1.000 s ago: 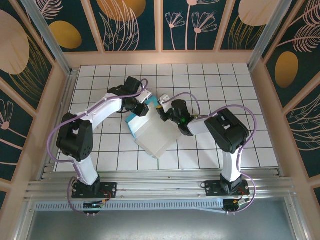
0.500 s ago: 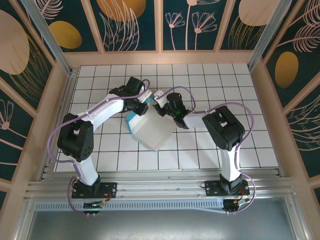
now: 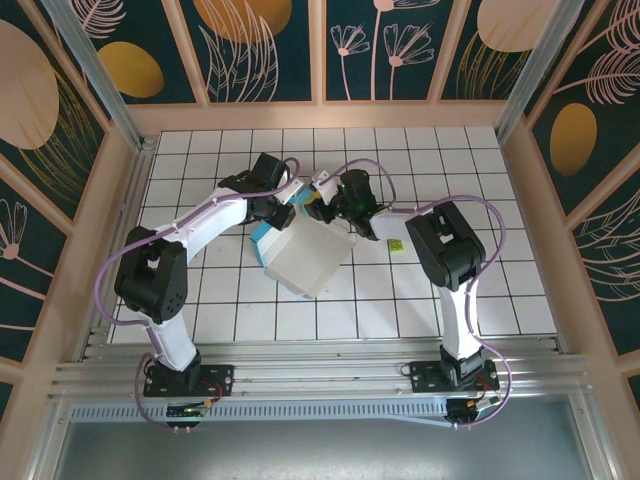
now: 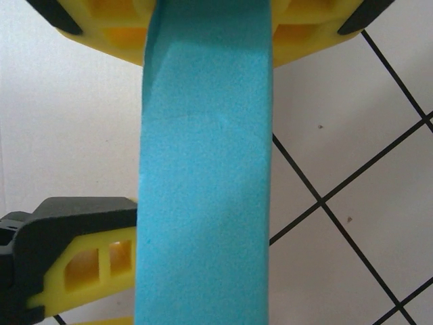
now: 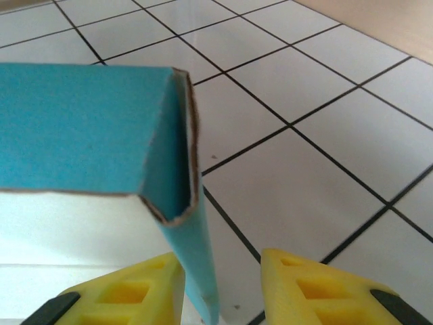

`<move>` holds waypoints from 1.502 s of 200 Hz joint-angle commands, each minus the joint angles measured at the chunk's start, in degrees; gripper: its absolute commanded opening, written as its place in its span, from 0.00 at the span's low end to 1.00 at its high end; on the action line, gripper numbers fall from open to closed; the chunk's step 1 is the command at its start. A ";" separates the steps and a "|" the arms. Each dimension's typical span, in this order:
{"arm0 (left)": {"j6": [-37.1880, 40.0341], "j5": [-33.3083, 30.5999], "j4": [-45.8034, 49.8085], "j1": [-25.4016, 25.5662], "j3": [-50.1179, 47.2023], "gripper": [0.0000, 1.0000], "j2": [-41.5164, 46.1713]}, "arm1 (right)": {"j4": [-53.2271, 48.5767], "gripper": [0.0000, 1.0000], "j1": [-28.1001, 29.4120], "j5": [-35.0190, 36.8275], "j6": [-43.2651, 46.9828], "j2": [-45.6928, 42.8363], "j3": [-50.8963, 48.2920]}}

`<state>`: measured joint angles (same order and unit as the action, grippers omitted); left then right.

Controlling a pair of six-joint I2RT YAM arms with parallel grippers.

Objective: Fold the paper box

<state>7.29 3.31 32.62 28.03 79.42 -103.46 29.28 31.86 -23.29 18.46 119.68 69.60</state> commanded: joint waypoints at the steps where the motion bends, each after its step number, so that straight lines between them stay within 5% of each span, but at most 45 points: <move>1: 0.53 1.53 3.23 0.53 1.49 0.22 -1.41 | 2.05 0.34 -0.17 -3.87 -2.22 1.61 2.96; 40: 0.20 1.02 3.73 0.53 1.97 0.22 -2.39 | 2.71 0.21 -0.17 -2.08 -4.49 2.85 4.81; 126: -0.17 1.03 3.59 0.53 2.24 0.22 -2.53 | 3.70 0.00 1.71 14.80 -6.38 3.94 4.58; 147: -0.30 1.15 3.38 0.51 2.16 0.22 -2.55 | 2.48 0.00 2.86 21.95 -7.05 4.86 5.65; 161: -0.35 1.36 3.17 0.53 2.10 0.22 -2.54 | 2.86 0.10 3.65 23.86 -7.26 5.34 5.63; 176: -0.41 1.40 3.24 0.52 2.06 0.22 -2.69 | 2.51 0.17 3.90 21.36 -7.87 5.56 5.80; 219: -0.51 1.00 3.25 0.53 1.97 0.22 -2.36 | -1.92 0.11 2.01 9.09 -14.98 5.91 8.30; 237: -0.52 0.89 3.18 0.53 1.98 0.22 -2.31 | -2.93 0.21 1.81 8.28 -15.12 5.64 7.98; 273: -0.67 0.81 3.38 0.53 2.06 0.22 -2.59 | -5.50 0.08 1.40 6.91 -13.61 4.65 7.20; 300: -0.91 0.99 3.17 0.53 2.21 0.22 -2.86 | -7.59 0.18 1.19 5.79 -11.80 4.10 6.69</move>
<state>6.37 1.21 31.99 27.44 81.01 -105.78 26.59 34.33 -17.28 6.48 124.05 76.09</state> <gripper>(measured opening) 0.247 0.117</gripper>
